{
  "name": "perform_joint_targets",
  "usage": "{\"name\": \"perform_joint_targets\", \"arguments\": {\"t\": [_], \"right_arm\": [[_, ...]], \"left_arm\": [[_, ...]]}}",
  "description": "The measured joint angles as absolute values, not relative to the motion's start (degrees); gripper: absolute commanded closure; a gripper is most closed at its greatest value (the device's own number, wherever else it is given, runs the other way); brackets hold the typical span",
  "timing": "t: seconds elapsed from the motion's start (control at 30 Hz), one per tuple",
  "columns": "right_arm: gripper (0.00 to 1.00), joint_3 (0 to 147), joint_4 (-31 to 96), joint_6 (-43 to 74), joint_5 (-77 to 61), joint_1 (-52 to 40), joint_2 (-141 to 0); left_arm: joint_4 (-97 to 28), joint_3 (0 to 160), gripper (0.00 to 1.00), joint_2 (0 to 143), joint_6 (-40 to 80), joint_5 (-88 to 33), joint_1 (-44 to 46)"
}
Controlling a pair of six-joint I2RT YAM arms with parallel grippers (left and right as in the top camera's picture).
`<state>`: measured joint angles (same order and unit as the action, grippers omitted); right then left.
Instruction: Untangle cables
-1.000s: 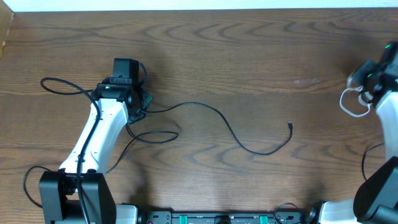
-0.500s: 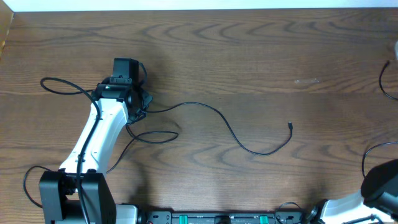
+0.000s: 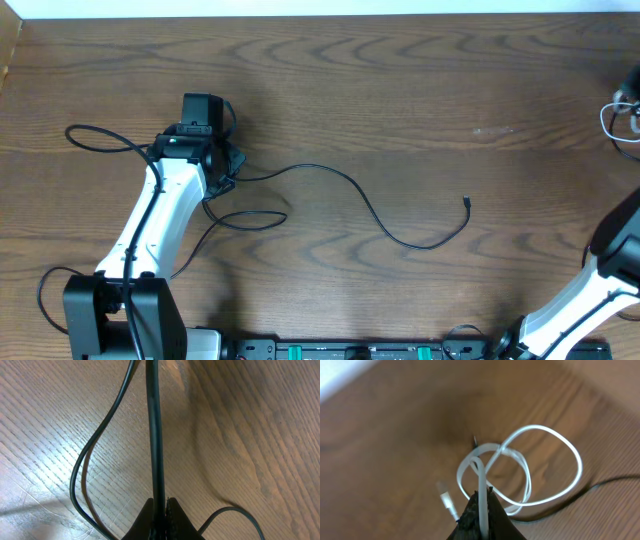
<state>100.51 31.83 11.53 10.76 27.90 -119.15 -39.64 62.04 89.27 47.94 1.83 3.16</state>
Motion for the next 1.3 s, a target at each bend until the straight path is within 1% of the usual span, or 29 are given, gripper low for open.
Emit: {"name": "perform_joint_targets", "arguments": {"t": [0.03,0.1,0.17,0.2,0.4,0.53,0.63,0.77,0.9,1.13,1.3], "right_arm": [[0.86,100.51,32.58,11.55,10.87,27.9,-120.36],[0.53,100.51,33.63,11.44,10.98,27.9,-121.78],[0.13,100.51,34.96,11.75,11.2,27.92,-122.45],[0.01,100.51,35.55,11.75,11.22,27.94,-122.52],[0.01,100.53,37.89,11.68,11.29,28.05,-122.5],[0.01,100.53,39.44,11.66,8.8,28.08,-122.5],[0.01,100.53,40.03,11.25,2.28,28.08,-122.5],[0.01,100.53,41.41,10.7,-11.29,27.99,-122.5],[0.01,100.53,42.65,10.39,-20.95,26.96,-122.5],[0.01,100.53,45.36,8.84,-27.29,19.4,-122.5],[0.01,100.53,47.31,7.11,-28.62,11.29,-122.5]], "left_arm": [[-39.62,62.04,0.92,89.27,47.94,1.83,3.18],[-39.64,62.04,0.92,89.27,47.94,1.83,3.18],[-39.7,62.04,0.92,89.27,47.94,1.83,3.16],[-39.75,62.04,0.92,89.27,47.94,1.8,3.18],[-39.81,62.04,0.92,89.27,47.94,1.83,3.18],[-39.81,62.04,0.92,89.27,47.94,1.83,3.16],[-39.81,62.04,0.92,89.27,47.94,1.83,3.18],[-39.81,62.04,0.92,89.27,47.94,1.8,3.16],[-39.81,62.04,0.92,89.27,47.94,1.83,3.16],[-39.81,62.04,0.92,89.27,47.94,1.8,3.18],[-39.81,62.04,0.92,89.27,47.94,1.8,3.16]]}}
